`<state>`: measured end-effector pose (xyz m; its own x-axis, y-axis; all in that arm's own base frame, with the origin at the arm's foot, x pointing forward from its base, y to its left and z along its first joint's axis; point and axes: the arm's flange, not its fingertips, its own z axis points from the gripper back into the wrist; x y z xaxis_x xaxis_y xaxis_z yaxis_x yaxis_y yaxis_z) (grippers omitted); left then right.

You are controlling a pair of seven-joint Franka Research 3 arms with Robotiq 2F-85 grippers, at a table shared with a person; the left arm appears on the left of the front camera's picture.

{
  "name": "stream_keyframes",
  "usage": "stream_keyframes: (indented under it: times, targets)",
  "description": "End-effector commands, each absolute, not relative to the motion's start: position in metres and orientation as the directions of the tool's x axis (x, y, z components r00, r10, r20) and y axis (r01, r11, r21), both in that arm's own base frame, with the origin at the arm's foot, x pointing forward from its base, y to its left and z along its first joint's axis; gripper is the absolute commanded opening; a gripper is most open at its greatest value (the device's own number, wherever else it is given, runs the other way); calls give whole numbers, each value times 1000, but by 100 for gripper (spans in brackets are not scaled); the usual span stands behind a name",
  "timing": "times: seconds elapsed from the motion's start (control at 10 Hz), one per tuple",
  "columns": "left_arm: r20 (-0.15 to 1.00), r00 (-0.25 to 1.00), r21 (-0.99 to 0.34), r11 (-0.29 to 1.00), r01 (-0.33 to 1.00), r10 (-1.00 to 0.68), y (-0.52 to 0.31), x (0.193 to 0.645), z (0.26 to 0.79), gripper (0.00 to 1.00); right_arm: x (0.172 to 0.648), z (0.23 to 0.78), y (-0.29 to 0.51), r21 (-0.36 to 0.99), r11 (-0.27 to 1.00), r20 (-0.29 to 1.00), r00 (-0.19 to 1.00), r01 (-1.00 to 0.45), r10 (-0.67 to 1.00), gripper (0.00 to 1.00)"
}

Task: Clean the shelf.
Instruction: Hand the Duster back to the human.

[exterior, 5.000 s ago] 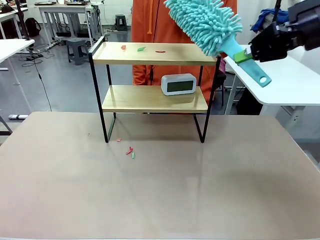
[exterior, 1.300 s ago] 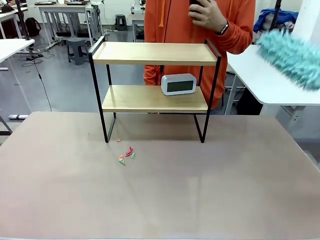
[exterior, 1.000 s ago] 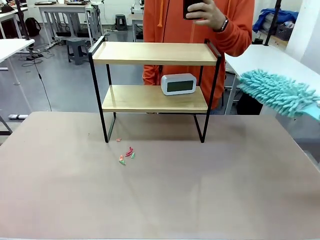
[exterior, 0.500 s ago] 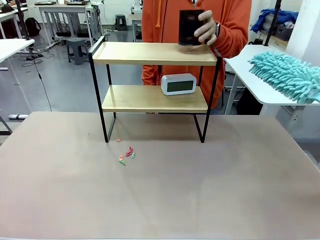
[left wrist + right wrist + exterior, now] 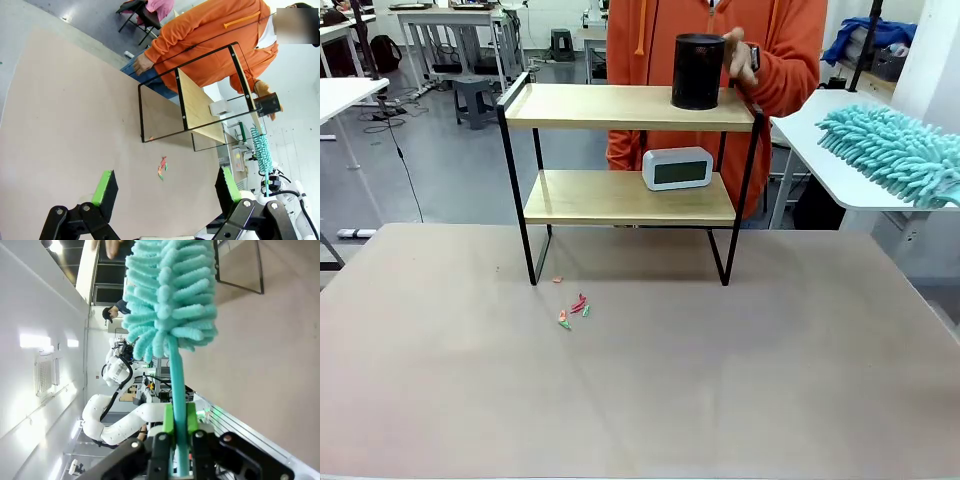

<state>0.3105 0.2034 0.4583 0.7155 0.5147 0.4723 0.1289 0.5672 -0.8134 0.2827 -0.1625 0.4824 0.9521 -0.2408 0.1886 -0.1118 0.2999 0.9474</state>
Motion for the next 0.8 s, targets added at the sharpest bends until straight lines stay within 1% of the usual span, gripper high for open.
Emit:
stream_keyframes:
  times: [0.0, 0.2, 0.3, 0.4, 0.5, 0.6, 0.7]
  targets:
    - [493, 702, -811, 564, 157, 514, 203, 312, 458, 100, 283, 483, -163, 948, 287, 214, 947, -141, -241, 0]
    - [493, 702, -811, 564, 157, 514, 203, 312, 458, 100, 283, 483, -163, 948, 287, 214, 947, -141, -241, 0]
    - [472, 716, -813, 567, 129, 515, 203, 310, 458, 100, 283, 482, -163, 947, 300, 189, 952, -112, -241, 12]
    - [511, 702, -814, 542, 209, 497, 179, 328, 490, 100, 283, 502, -173, 924, 349, 264, 918, -153, -295, 12]
    - [587, 689, -785, 508, 355, 426, 143, 349, 529, 100, 285, 549, -180, 873, 414, 382, 888, -256, -257, 12]
    - [637, 678, -753, 485, 444, 368, 110, 361, 555, 100, 289, 589, -177, 816, 473, 472, 856, -333, -211, 12]
    - [669, 684, -730, 432, 530, 292, 74, 363, 572, 100, 289, 624, -159, 749, 496, 560, 820, -438, -121, 12]
